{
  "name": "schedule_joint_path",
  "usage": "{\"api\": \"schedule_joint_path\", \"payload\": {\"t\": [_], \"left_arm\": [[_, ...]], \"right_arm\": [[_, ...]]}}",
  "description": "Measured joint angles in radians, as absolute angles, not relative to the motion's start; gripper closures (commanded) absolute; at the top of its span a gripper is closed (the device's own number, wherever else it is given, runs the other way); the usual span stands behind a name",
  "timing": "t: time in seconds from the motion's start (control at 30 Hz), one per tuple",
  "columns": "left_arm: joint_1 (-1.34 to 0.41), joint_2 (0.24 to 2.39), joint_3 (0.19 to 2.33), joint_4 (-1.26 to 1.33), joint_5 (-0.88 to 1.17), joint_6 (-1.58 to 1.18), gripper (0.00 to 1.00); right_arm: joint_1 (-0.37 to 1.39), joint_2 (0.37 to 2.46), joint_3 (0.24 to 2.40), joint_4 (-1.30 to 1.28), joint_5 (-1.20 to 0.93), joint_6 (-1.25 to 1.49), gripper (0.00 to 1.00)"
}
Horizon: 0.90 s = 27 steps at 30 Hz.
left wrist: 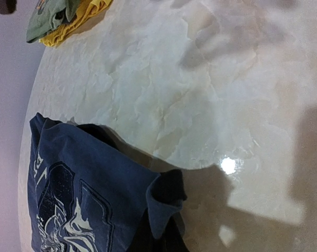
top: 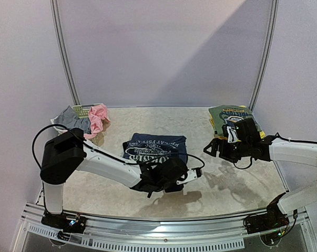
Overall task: Fold and stack the mixed laundry pile
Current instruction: Pick up the square-folded tank top from the center of the board, then pass from the left arm to the right
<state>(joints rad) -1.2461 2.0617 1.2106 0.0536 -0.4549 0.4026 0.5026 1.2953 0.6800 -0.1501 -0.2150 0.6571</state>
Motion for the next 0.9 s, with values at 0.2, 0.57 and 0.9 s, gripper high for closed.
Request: {"api": "schedule_joint_path", "payload": {"t": [0.2,0.57,0.9], "left_arm": [[-1.235,2.017,1.146,0.124,-0.427,0.372,1.0],[-1.203,1.923,1.05,0.2,-0.37,0.343,1.0],[-1.195,1.861,1.005,0.227,-0.347,0.326,1.0]], "right_arm": [[0.503,1.359,0.68,-0.087,-0.343,0.729,0.01],[0.519,1.574,0.76,0.051,-0.481,0.851,0.01],[0.567,1.762,0.865,0.121,-0.538,0.916,0.01]]}}
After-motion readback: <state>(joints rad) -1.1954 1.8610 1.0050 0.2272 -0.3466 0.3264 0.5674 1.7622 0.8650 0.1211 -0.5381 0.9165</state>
